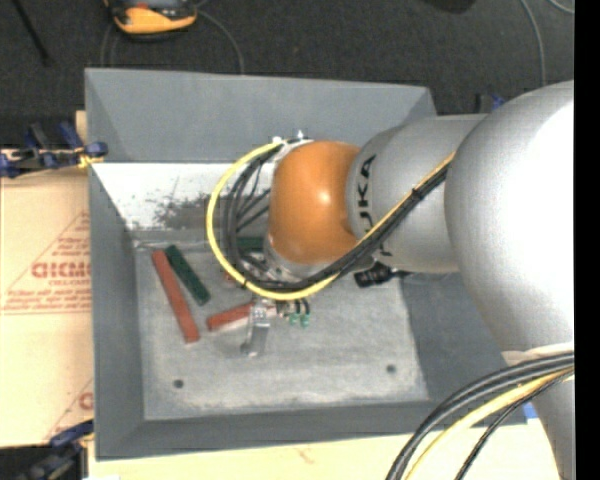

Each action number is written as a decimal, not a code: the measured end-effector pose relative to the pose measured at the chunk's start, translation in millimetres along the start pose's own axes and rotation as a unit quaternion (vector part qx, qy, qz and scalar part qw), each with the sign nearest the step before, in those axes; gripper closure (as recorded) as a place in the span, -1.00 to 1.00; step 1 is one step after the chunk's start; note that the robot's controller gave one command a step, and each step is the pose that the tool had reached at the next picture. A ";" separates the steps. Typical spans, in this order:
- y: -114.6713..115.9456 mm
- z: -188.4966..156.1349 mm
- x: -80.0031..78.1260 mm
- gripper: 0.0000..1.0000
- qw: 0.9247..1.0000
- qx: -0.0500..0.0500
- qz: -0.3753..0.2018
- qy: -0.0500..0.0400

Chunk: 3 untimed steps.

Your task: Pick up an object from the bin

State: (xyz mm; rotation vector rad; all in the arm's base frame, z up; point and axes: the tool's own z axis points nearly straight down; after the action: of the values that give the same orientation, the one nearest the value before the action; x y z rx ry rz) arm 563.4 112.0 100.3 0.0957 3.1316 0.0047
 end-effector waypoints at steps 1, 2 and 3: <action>-17.5 30.7 0.2 -1.00 1.000 0.002 0.001 0.004; -8.6 29.5 2.5 -1.00 0.998 0.002 0.067 0.003; -9.4 29.9 1.3 -1.00 0.998 0.002 0.056 0.003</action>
Offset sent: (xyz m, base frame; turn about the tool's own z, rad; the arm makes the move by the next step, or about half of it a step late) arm -0.0062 0.0015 -0.0303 0.2366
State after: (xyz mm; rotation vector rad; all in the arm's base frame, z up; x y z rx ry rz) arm 561.7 102.7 70.4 0.2708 3.1269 -0.0003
